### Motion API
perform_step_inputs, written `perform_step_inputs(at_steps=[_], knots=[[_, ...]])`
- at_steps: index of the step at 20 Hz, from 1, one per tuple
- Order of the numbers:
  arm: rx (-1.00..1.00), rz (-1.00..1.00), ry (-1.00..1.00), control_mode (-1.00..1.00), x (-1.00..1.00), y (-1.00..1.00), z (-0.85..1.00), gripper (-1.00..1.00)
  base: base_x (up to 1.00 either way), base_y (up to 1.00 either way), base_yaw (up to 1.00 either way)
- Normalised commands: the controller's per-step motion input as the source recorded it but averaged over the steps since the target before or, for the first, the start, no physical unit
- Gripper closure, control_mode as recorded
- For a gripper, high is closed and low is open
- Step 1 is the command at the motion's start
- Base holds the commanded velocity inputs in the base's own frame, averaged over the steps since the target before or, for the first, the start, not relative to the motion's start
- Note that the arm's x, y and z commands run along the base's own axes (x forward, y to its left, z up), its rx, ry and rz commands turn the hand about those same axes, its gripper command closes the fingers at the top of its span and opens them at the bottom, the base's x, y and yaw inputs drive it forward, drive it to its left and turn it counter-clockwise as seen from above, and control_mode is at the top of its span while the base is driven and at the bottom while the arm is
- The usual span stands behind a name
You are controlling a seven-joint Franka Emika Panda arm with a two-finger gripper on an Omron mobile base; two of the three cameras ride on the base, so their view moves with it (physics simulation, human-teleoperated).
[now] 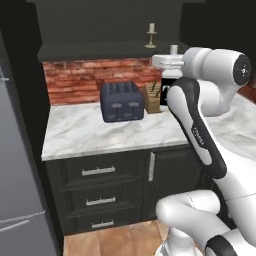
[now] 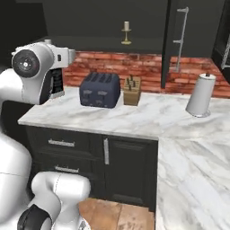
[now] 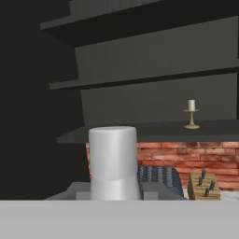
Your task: Get the candle and the liquor from the cabinet and move them to the dining counter.
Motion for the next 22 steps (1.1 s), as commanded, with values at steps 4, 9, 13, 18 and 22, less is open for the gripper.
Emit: perform_step_inputs(at_steps=[4, 9, 13, 18, 22], knots=[[0.0, 0.0, 0.0, 1.0, 0.0, 0.0, 0.0, 1.0, -0.96, 0.45, 0.08], [0.0, 0.0, 0.0, 1.0, 0.0, 0.0, 0.0, 1.0, -0.89, 0.77, 0.47], [0.0, 0.0, 0.0, 1.0, 0.0, 0.0, 0.0, 1.0, -0.81, 0.62, 0.78], [0.0, 0.0, 0.0, 1.0, 0.0, 0.0, 0.0, 1.0, -0.35, 0.41, 0.98], [0.0, 0.0, 0.0, 1.0, 0.0, 0.0, 0.0, 1.0, -0.18, 0.07, 1.0]])
